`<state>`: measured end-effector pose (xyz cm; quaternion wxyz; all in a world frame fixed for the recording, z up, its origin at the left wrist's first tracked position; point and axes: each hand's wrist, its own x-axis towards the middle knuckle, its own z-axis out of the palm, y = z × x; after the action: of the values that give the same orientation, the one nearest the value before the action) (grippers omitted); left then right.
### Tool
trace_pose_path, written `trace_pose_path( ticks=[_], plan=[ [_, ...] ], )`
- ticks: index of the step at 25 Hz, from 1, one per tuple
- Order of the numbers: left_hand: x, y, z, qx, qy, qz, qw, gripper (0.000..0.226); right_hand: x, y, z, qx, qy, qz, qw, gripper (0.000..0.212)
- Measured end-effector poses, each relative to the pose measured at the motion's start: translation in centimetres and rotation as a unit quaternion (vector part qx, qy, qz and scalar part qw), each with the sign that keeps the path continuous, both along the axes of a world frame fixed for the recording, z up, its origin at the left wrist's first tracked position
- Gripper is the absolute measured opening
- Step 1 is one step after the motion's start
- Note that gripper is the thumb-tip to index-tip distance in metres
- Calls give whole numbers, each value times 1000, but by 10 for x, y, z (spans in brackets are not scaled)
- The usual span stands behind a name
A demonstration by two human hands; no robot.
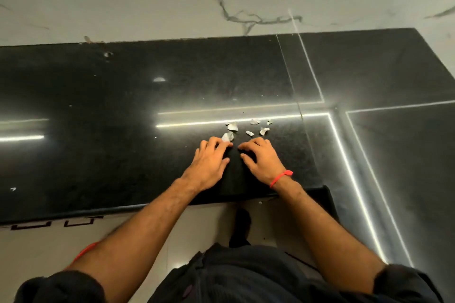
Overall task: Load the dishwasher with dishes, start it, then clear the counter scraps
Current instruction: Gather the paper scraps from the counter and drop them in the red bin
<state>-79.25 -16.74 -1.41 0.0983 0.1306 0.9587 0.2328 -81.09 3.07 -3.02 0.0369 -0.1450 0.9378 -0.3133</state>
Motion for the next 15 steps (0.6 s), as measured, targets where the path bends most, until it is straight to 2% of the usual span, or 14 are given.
trace_pose_path(
  ticks=[2,4,7,8,10,12,15],
  plan=[
    [-27,16,1,0,-9,13,1000,46,-16,-3,2,-11,-24,19,999,31],
    [-49,32,6,29,-12,14,999,40,-35,2,14,-42,-45,25,998,25],
    [-59,37,7,148,64,105,981,27,-53,38,23,-97,-1,-98,990,23],
    [-58,35,8,158,75,155,972,28,-58,55,22,-98,-1,-150,984,26],
    [-60,34,8,103,24,210,972,41,-65,71,16,-51,-36,-197,978,33],
    [-67,47,10,31,-38,176,983,52,-69,57,15,-11,-43,-154,987,31],
    [-78,73,13,74,-64,132,986,54,-69,24,15,-73,-74,-87,991,36]
  ],
)
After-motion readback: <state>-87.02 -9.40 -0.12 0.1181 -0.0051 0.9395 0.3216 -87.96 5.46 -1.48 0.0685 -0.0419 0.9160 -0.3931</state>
